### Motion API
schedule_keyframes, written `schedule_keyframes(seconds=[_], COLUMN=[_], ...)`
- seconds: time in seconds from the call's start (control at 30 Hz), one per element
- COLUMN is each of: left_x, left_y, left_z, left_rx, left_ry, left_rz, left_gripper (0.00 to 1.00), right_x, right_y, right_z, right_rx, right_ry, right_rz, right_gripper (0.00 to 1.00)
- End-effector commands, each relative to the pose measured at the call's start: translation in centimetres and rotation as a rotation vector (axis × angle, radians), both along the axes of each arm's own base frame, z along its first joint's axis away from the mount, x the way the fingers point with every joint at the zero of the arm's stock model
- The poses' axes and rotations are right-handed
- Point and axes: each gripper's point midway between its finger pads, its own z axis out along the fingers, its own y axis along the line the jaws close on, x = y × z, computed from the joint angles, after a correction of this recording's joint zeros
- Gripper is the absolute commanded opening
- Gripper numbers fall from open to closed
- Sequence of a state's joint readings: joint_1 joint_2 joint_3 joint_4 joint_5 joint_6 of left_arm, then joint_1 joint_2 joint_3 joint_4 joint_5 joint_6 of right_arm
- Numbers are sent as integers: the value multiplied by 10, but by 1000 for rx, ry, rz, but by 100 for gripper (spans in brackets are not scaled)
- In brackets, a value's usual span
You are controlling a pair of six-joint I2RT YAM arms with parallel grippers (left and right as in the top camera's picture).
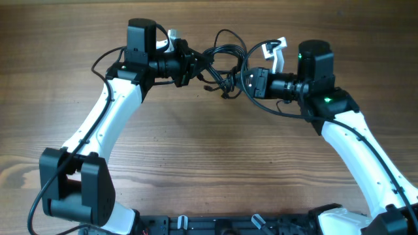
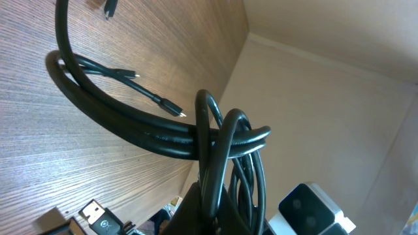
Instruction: Untangle cables
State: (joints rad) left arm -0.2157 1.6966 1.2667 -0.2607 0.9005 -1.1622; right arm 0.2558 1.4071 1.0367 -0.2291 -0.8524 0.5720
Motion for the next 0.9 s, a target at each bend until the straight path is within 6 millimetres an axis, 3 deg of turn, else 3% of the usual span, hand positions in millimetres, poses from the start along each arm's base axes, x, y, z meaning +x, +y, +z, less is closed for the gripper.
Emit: schedule_keyframes(seconds=[0.0, 0.17, 0.23, 0.3, 0.33, 0.37, 0.43, 0.53, 0.7, 0.8, 0.87], left_x=[-6, -11, -11, -11, -10, -8, -6, -7, -9, -11, -17], left_y=[-7, -15, -15, -15, -14, -13, -11, -3, 3, 3, 2], left_z=[8, 8, 8, 8, 8, 7, 5, -11, -23, -24, -27], left_rx=[-27, -27, -27, -26, -21, -14, 11, 79, 134, 140, 156], left_ry=[-7, -7, -7, -8, -18, -25, -61, -23, 2, -3, -29], left_rz=[-34, -56, -57, -56, -54, -49, -52, -17, 1, -13, -57], left_gripper=[4, 4, 4, 4, 4, 4, 4, 4, 4, 4, 4], right_x=[0, 10, 18, 23, 29, 35, 48, 67, 71, 79, 89], right_y=[18, 38, 39, 36, 31, 23, -1, -75, -197, -243, -254], right_z=[4, -1, -2, -4, -6, -8, -9, -7, 6, 16, 37], right_rx=[29, 59, 49, 31, 12, -5, -46, -156, -307, -393, -478], right_ry=[-12, -12, -38, -46, -62, -67, -64, -65, -88, -178, -351], right_rz=[34, 38, 9, -20, -45, -85, -185, -433, -790, -898, -873], right_gripper=[30, 28, 24, 12, 5, 5, 5, 5, 4, 4, 4])
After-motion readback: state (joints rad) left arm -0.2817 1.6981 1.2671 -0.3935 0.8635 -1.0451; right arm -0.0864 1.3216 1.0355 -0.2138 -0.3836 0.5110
